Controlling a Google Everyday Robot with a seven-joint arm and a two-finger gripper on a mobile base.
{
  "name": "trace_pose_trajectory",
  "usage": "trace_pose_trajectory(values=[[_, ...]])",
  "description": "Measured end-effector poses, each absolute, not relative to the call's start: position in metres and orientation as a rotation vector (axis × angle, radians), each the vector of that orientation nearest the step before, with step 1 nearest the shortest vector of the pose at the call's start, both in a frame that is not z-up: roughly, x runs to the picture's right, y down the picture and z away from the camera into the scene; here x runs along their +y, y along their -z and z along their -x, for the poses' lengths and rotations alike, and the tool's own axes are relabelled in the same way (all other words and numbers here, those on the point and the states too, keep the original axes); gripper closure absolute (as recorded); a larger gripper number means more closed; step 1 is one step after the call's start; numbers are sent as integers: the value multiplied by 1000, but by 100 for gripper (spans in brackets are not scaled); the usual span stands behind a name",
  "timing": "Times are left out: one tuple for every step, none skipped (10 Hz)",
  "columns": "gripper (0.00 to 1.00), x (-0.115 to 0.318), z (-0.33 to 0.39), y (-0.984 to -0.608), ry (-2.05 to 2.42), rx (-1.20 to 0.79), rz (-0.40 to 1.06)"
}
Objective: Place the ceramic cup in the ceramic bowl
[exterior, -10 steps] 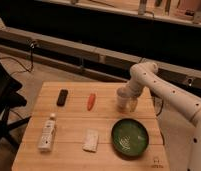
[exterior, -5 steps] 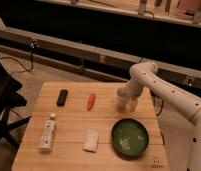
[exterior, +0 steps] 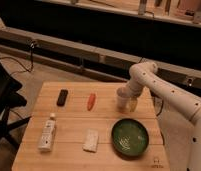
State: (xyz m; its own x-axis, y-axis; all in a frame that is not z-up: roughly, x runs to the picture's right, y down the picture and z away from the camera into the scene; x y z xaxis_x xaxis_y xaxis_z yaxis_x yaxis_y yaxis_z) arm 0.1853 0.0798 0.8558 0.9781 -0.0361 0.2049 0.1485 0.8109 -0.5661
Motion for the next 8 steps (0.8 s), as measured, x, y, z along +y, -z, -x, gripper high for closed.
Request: trace_pose_trajectory(values=[[38,79,-187,-855,88,-193,608],[49,79,-190,-855,77,-198,598],[61,80,-191,-856,66,-203,593],[72,79,-189,-856,58,-203,592],[84,79,-190,-857,49,-201,590],[93,79,-190,-856,44,-200,588],[99,78,-191,-855,40,-199,581],[100,74,-190,-853,35,-195,577]])
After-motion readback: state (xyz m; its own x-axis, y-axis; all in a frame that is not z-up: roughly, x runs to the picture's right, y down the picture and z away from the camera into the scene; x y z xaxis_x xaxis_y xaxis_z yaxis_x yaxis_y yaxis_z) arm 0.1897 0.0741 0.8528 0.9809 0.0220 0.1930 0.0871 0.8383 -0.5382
